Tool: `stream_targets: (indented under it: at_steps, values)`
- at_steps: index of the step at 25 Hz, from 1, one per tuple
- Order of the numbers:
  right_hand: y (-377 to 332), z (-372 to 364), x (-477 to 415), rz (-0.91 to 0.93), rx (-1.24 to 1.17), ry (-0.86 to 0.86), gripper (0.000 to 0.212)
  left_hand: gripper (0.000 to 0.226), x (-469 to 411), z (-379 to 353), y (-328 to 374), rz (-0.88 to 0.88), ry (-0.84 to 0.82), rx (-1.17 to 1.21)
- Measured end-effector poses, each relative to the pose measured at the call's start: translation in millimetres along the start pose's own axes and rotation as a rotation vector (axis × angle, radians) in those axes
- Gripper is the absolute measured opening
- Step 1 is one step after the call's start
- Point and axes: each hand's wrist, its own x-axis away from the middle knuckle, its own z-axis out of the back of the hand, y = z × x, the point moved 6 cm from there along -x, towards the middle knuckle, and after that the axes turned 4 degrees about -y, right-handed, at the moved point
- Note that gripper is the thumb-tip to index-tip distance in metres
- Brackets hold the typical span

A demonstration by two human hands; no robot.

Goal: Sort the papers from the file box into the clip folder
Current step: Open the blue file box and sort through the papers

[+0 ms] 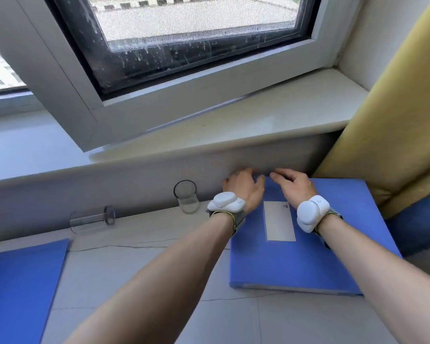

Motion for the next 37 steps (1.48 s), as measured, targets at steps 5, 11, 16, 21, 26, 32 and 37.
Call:
stream_targets:
  at_steps: [5, 11, 16, 21, 26, 32, 37]
  values:
    - [6, -8, -10, 0.082, 0.206, 0.098, 0.031, 0.035, -9, -22, -2, -0.068, -0.003, -0.160]
    - [5, -21, -10, 0.126, 0.255, 0.089, 0.021, 0.037, -5, -30, -13, -0.104, 0.058, -0.338]
    - [1, -23, -9, 0.175, 0.248, 0.083, 0.023, 0.038, -5, -27, -18, -0.144, 0.121, -0.398]
    - [3, -27, -14, 0.217, 0.368, 0.080, 0.024, 0.038, -4, -22, -32, -0.170, 0.196, -0.429]
    - [-1, -37, -16, 0.265, 0.362, 0.089, 0.015, 0.036, -9, -19, -37, -0.109, 0.250, -0.392]
    - [0, -44, -15, 0.328, 0.338, 0.130, 0.031, 0.041, 1, -13, -43, -0.106, 0.253, -0.435]
    - [-3, -34, -12, 0.398, 0.422, 0.188, 0.036, 0.034, 2, -17, -28, -0.257, 0.272, -0.563]
